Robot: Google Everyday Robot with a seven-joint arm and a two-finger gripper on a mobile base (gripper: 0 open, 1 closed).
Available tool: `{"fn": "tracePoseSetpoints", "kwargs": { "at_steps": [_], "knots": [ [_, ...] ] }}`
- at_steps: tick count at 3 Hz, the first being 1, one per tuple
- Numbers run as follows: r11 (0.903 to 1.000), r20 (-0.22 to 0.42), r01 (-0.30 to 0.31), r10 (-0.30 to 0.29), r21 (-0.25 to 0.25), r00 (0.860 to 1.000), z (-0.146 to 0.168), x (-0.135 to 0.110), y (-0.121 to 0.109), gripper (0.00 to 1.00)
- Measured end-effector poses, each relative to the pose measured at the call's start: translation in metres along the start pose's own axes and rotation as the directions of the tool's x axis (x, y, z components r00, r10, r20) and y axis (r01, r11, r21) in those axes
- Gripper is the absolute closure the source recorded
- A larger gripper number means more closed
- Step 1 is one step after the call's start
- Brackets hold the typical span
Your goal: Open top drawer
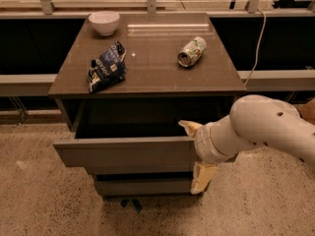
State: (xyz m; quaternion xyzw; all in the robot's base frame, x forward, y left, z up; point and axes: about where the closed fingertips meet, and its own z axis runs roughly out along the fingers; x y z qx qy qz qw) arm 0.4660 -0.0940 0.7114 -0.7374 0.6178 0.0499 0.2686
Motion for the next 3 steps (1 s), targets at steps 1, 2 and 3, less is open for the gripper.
{"fn": "tracePoseSetpoints", "kwargs": {
  "at_steps": [1,2,3],
  "knots": [
    [0.9976,0.006,-0.017,0.018,-0.067,1.000,0.007,0.009,-0.014,0.00],
    [0.9866,0.008,-0.043,0.045,-0.157,0.999,0.020,0.022,-0.030,0.00],
    [0.9708,0.003,-0.070,0.073,-0.229,0.997,0.035,0.032,-0.036,0.18]
  ]
}}
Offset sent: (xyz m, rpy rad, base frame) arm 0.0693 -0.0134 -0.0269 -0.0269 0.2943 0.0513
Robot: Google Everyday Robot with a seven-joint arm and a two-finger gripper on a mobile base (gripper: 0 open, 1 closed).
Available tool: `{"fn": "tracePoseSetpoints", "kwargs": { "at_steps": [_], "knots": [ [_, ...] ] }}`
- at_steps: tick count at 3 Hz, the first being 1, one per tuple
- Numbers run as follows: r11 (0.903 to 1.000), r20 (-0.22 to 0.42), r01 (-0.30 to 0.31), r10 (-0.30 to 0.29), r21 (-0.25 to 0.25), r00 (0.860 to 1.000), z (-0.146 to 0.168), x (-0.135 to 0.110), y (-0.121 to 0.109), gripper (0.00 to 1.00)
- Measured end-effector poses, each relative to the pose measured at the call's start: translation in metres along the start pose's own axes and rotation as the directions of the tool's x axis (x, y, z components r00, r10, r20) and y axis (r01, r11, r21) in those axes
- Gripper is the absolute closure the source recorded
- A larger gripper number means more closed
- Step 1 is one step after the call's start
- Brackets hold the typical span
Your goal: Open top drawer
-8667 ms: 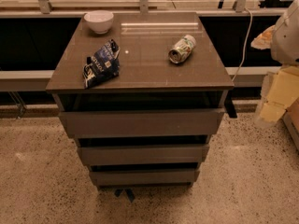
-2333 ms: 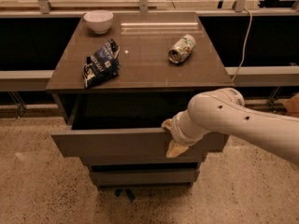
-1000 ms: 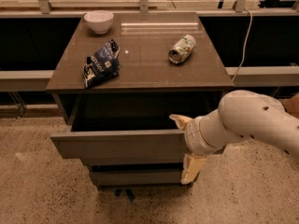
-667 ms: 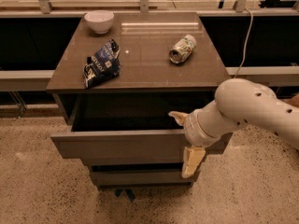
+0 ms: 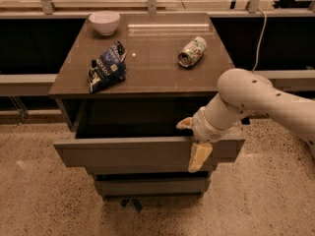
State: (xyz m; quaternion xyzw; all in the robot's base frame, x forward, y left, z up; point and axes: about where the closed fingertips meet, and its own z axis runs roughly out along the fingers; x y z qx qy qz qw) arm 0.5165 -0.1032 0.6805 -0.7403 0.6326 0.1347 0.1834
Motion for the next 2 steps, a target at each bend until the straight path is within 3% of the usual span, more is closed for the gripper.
{"fn": "tracePoseSetpoints", "kwargs": {
  "at_steps": [2],
  "knots": [
    [0.9946,0.016,-0.025,0.027,-0.101,1.000,0.031,0.001,0.007,0.47]
  ]
}}
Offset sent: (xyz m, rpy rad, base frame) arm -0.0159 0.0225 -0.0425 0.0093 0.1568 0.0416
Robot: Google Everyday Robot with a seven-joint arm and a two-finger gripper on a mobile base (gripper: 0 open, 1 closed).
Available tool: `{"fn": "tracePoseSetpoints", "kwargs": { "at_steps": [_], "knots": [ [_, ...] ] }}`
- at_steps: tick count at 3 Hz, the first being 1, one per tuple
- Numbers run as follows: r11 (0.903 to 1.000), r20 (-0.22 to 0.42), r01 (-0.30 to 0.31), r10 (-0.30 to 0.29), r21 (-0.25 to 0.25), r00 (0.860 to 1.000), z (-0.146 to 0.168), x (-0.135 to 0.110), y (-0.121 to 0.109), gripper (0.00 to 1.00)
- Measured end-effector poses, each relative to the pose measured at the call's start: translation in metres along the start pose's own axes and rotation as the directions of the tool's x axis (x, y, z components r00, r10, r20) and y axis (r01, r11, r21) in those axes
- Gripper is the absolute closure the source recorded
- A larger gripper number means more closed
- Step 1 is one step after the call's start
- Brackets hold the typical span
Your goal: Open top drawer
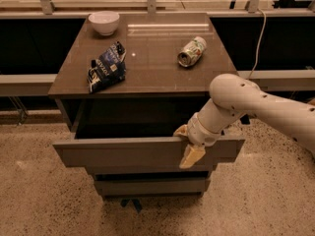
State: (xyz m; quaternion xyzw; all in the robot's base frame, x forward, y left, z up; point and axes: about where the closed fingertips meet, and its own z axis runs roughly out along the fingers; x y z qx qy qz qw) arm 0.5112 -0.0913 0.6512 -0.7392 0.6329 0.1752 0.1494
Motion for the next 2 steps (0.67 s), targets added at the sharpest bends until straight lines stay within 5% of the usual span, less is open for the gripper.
{"fn": "tracePoseSetpoints", "kwargs": {
  "at_steps": [2],
  "knots": [
    [0.9993,0.027,0.004,-0.003,-0.036,1.000,0.000,-0.019,0.026,0.44]
  ]
}}
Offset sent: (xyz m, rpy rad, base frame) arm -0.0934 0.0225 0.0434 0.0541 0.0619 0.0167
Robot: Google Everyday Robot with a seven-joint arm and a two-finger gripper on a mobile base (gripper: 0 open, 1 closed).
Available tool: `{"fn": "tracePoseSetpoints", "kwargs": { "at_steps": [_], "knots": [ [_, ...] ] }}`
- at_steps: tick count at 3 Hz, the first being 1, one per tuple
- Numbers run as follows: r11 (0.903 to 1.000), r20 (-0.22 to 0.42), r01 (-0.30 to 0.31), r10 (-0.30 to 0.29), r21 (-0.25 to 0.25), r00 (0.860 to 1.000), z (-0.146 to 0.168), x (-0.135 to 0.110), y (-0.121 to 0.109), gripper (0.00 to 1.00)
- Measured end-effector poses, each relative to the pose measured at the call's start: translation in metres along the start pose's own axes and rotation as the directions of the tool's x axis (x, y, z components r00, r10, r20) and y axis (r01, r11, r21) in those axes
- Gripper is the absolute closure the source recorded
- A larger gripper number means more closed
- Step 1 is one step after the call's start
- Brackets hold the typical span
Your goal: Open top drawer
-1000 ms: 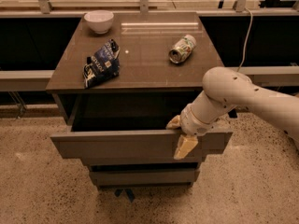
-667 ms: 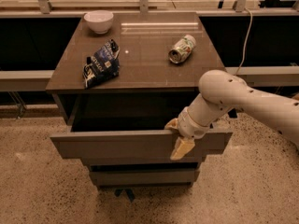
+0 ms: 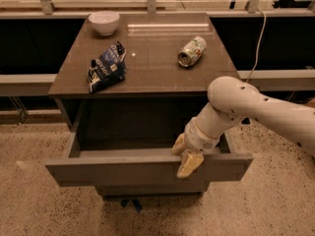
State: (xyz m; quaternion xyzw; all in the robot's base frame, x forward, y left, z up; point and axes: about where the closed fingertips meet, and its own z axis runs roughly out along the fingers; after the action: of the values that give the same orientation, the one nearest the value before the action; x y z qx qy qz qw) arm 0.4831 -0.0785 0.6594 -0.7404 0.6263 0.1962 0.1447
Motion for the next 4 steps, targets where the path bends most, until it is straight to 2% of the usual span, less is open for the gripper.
{"fn": "tracePoseSetpoints", "kwargs": {
  "at_steps": [1,2,3,4],
  "knots": [
    [1.0000,0.023,-0.004,0.004,-0.004,1.000,-0.012,-0.019,0.034,0.41],
    [0.9995,0.055,0.001,-0.003,0.031,0.998,-0.032,-0.041,0.068,0.17],
    [0.9980,0.066,0.008,-0.012,0.063,0.998,-0.042,-0.049,0.078,0.00],
    [0.9943,0.058,-0.008,0.002,0.106,0.998,-0.044,-0.039,0.063,0.00]
  ]
}}
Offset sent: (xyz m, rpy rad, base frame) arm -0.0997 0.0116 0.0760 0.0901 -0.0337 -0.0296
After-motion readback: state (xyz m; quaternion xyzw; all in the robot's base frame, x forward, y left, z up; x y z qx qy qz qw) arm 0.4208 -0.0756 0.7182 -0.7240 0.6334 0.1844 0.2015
